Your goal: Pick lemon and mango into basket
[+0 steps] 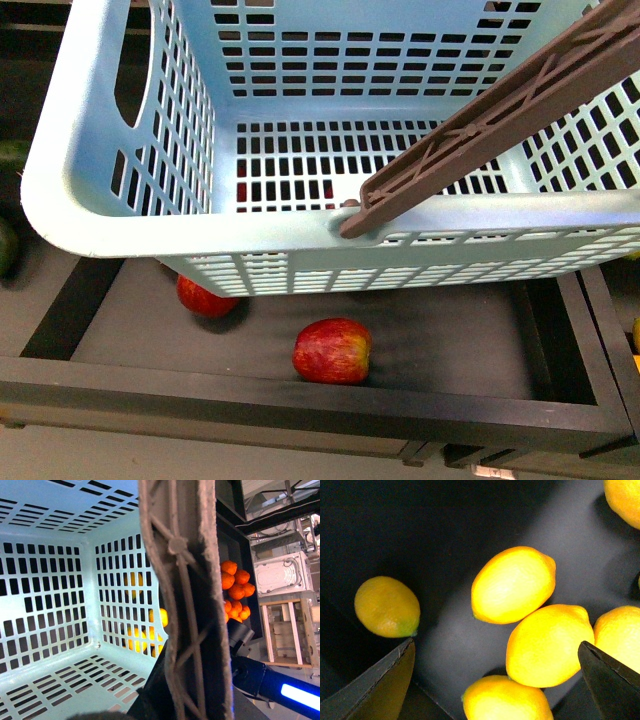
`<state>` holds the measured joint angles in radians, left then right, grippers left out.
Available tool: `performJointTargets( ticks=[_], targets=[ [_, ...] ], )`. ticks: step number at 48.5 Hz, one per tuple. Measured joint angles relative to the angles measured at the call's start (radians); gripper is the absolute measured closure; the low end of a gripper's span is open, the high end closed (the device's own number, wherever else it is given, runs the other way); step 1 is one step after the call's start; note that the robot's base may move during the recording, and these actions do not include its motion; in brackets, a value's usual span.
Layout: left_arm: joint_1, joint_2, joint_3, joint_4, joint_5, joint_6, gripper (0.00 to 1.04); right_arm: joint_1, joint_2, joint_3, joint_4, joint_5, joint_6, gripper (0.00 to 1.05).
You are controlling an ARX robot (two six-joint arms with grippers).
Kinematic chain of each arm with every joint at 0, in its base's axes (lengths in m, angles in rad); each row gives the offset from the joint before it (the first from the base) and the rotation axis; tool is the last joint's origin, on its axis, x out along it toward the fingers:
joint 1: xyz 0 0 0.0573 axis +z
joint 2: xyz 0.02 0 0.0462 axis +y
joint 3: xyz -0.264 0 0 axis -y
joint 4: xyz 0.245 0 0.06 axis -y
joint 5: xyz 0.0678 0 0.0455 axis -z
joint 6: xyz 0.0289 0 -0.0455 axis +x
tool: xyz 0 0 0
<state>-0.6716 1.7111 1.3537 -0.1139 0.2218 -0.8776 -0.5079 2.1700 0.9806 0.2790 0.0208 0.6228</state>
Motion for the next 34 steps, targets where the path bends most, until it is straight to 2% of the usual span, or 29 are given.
performJointTargets(
  ticks=[11, 34],
  targets=[
    [0.000, 0.000, 0.000, 0.000, -0.001, 0.000, 1.00, 0.011, 0.156, 0.144, -0.093, 0.027, 0.172, 0.09],
    [0.000, 0.000, 0.000, 0.000, -0.001, 0.000, 1.00, 0.026, 0.284, 0.368, -0.196, 0.058, 0.277, 0.09]
  ],
)
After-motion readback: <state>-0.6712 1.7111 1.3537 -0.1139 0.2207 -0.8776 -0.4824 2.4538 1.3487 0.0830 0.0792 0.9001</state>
